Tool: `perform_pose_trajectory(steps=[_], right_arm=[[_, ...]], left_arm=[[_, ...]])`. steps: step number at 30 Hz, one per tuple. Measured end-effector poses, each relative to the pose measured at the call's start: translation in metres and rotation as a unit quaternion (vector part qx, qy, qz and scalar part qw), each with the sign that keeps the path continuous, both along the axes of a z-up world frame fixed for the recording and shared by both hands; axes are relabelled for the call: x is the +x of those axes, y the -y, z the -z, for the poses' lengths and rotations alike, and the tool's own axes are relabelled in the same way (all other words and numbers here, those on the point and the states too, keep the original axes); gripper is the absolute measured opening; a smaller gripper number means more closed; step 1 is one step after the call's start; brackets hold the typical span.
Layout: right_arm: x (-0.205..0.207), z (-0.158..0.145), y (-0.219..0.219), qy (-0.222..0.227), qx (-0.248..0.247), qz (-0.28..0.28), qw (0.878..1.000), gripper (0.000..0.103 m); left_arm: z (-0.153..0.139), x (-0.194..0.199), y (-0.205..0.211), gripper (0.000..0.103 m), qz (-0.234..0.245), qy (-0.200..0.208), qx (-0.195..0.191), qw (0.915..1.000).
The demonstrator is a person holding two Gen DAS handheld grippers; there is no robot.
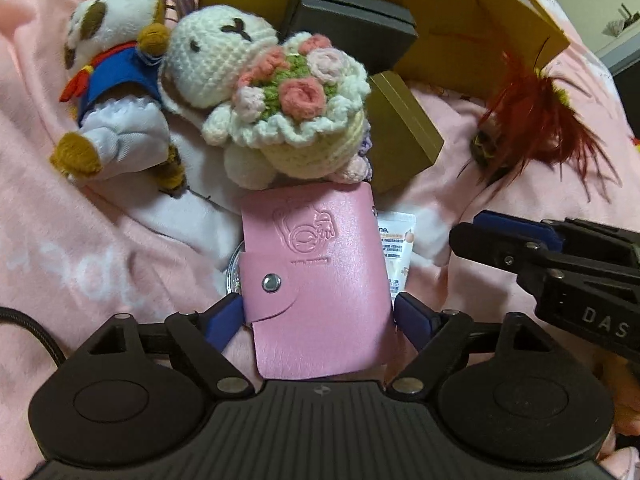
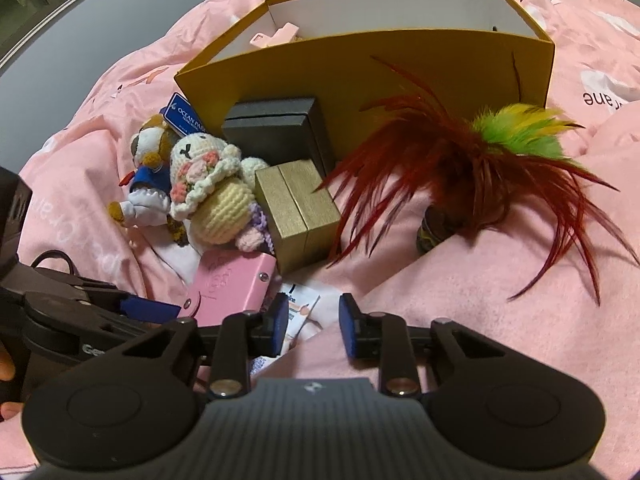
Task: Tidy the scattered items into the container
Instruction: 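Close the left gripper on the pink card wallet and lift it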
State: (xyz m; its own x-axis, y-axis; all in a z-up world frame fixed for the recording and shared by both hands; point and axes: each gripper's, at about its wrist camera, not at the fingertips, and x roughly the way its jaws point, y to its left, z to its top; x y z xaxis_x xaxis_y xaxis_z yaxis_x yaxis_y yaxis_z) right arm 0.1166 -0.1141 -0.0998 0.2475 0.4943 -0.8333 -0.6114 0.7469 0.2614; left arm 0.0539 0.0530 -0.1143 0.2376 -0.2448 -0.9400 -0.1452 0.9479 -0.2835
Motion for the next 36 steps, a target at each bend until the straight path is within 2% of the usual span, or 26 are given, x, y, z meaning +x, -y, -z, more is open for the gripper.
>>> perform_pose_trajectory(steps=[3,8,15,21,22,23,25,26,29,32,33,34,36], right_arm=[[0.0,0.0,0.0,0.0,-0.001,-0.001,1.0,0.031],[0.0,0.001,-0.001,0.0,-0.001,0.0,1.0,0.031],[0.0,-0.003,-0.001,0.006,0.001,-0.002,1.0,0.031],[-0.002,-0.02,0.002,0.025,0.023,-0.01,0.999,0.031],[-0.003,-0.024,0.001,0.031,0.028,-0.013,0.999,0.031],[-0.003,-0.028,0.0,0.037,0.032,-0.018,0.999,0.032],[-0.002,-0.036,-0.001,0.051,0.04,-0.026,0.998,0.031],[-0.001,-0.04,-0.002,0.057,0.043,-0.029,0.997,0.031],[0.004,-0.047,-0.006,0.067,0.046,-0.034,0.996,0.031],[0.007,-0.048,-0.007,0.068,0.045,-0.03,0.996,0.032],[0.007,-0.048,-0.008,0.066,0.045,-0.03,0.996,0.032],[0.007,-0.046,-0.008,0.063,0.043,-0.031,0.997,0.032],[0.006,-0.043,-0.009,0.057,0.04,-0.031,0.997,0.032]], left_arm=[[0.003,0.004,0.004,0.097,0.003,-0.004,0.013,0.9999],[-0.008,-0.003,0.004,0.094,0.004,0.012,0.028,0.9995],[-0.04,-0.021,0.001,0.093,0.02,0.053,0.034,0.9978],[-0.068,-0.027,-0.003,0.09,0.021,0.103,0.026,0.9941],[-0.069,-0.025,0.0,0.077,0.02,0.114,0.023,0.993],[-0.072,-0.024,0.002,0.042,0.017,0.126,0.03,0.9914],[-0.077,-0.021,-0.003,0.028,0.016,0.129,-0.009,0.9914],[-0.077,-0.019,-0.004,0.028,0.013,0.134,-0.021,0.9907],[-0.08,-0.017,-0.004,0.028,0.016,0.136,0.023,0.9904],[-0.075,-0.018,-0.013,0.031,0.017,0.113,0.005,0.9934],[-0.071,-0.017,-0.013,0.038,0.017,0.107,0.008,0.9941],[-0.068,-0.016,-0.012,0.049,0.019,0.102,0.021,0.9944],[-0.064,-0.013,-0.01,0.057,0.026,0.094,0.051,0.9939]])
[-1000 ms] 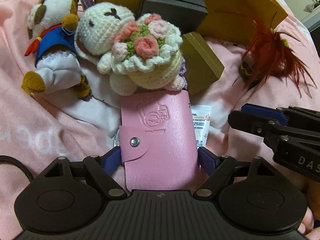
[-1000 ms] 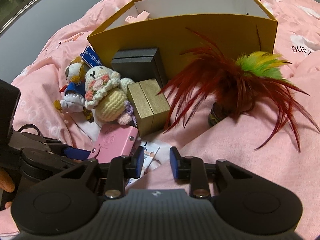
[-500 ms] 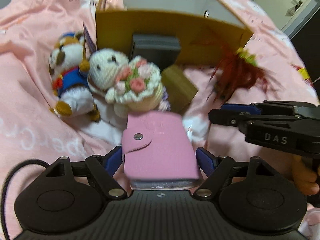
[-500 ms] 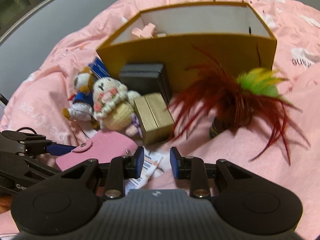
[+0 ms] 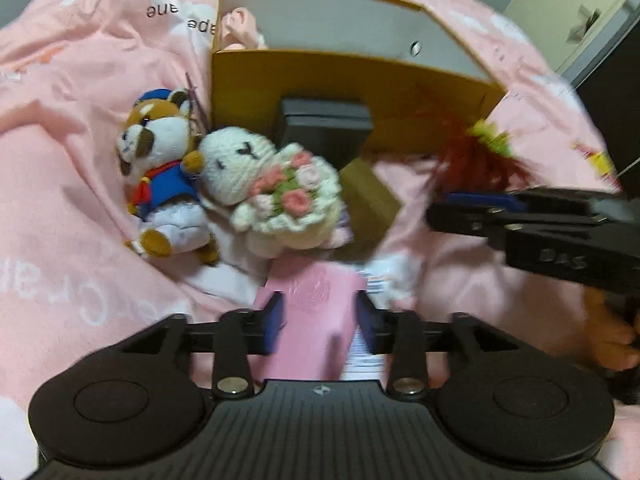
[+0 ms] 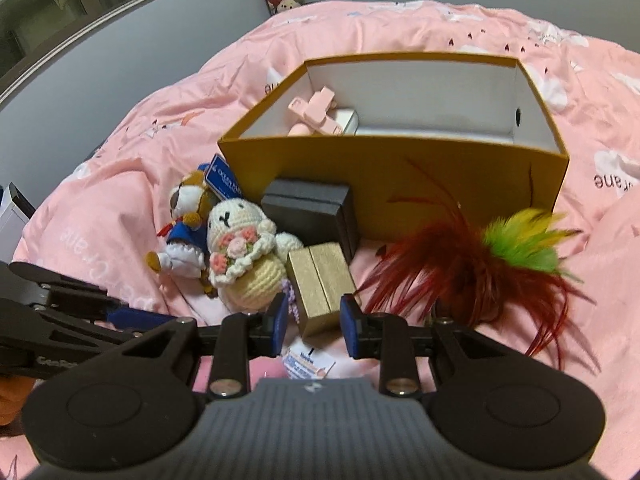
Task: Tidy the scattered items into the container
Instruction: 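Close the left gripper on the pink card wallet and lift it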
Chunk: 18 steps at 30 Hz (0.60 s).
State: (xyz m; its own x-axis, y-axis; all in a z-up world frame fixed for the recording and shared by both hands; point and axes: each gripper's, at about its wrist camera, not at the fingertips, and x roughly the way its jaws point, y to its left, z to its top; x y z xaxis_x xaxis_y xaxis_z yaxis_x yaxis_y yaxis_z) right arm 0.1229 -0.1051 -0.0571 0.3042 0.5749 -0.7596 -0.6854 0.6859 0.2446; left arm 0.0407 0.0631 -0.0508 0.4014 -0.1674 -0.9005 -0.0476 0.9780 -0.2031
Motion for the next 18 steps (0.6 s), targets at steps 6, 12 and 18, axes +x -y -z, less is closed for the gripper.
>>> perform_pose_trajectory(steps=[6,12,18], right_arm=[[0.0,0.011,-0.001,-0.023,-0.006,-0.002,1.0,0.032],[-0.001,0.022,-0.001,-0.044,-0.015,0.002,0.999,0.032],[0.001,0.025,-0.001,-0.049,-0.018,0.006,0.999,0.032]], left_arm=[[0.017,0.002,0.003,0.066,0.02,-0.036,0.009,0.9991],[0.039,0.007,0.016,0.078,0.051,-0.06,0.042,0.996],[0.044,0.007,0.041,0.084,0.094,-0.06,0.09,0.9897]])
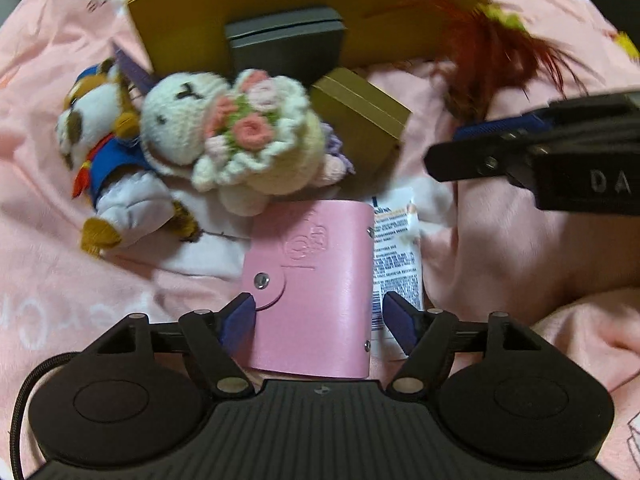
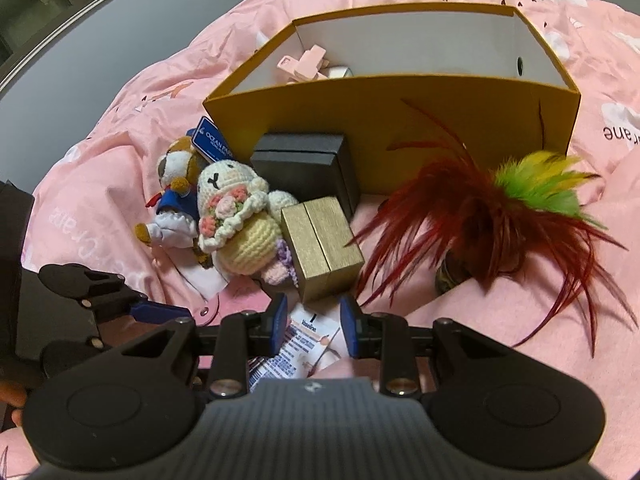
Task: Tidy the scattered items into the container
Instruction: 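Close the left gripper on the pink card wallet and lift it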
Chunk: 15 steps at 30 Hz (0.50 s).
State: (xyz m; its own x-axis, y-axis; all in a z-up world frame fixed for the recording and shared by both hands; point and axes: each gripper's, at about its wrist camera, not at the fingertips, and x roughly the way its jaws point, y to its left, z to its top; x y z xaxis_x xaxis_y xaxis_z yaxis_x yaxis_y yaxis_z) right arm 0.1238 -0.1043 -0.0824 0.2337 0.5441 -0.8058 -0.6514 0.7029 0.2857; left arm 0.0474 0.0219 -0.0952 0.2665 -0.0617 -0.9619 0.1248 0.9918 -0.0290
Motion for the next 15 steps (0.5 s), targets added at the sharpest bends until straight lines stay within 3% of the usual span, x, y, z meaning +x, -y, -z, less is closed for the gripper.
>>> perform_pose_trajectory(steps=[8,13,15], right_arm=[[0.003,0.004,0.002,-0.007,-0.004,0.008,1.0,0.032],[0.003,0.004,0.004,-0.006,-0.003,0.01,1.0,0.032],[0.004,0.004,0.006,-0.007,-0.003,0.013,1.0,0.032]], left_arm=[[0.015,0.003,0.009,0.082,0.009,-0.004,0.047,0.9988],[-0.005,-0.005,0.003,0.052,0.0,0.019,0.043,0.9989],[-0.014,-0.009,-0.002,0.048,-0.009,0.033,0.044,0.9984]])
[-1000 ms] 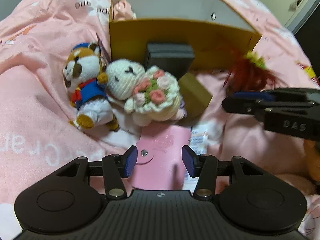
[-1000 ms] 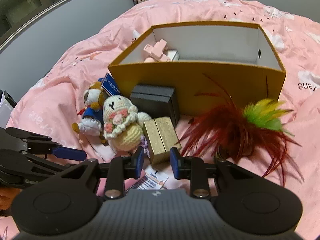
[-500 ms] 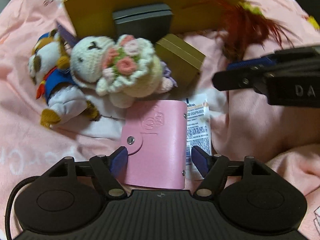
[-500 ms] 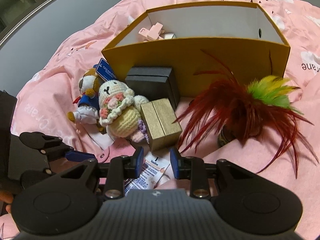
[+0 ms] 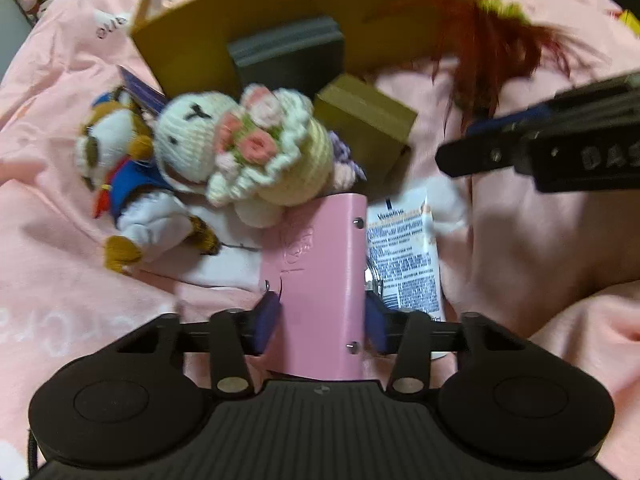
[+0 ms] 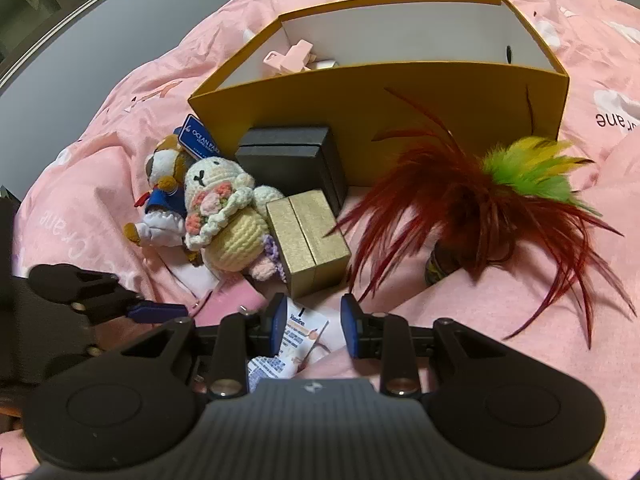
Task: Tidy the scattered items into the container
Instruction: 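Close the left gripper on the pink card wallet and lift it, then grasp the black gift box with the right gripper while the left holds the wallet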
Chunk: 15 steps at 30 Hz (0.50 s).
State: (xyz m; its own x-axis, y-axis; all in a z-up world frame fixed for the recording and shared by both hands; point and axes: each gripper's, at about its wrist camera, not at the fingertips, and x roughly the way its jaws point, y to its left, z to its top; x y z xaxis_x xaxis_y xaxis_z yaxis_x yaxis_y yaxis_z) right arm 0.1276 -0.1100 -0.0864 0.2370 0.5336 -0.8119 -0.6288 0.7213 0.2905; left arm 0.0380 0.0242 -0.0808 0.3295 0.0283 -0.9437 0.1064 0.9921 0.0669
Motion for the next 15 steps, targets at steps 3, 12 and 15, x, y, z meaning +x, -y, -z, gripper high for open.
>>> perform_pose_trajectory(steps=[3,12,15], right_arm=[[0.0,0.0,0.002,-0.001,0.002,0.002,1.0,0.032],[0.0,0.001,0.002,-0.003,0.001,0.002,1.0,0.032],[-0.002,0.001,0.002,-0.003,-0.001,0.0,1.0,0.032]], left_arm=[[-0.009,-0.004,-0.004,0.039,-0.004,0.013,0.003,0.9999],[0.007,0.002,0.011,0.036,0.021,0.023,0.038,0.9988],[0.019,0.005,0.024,0.033,0.043,0.029,0.076,0.9958]])
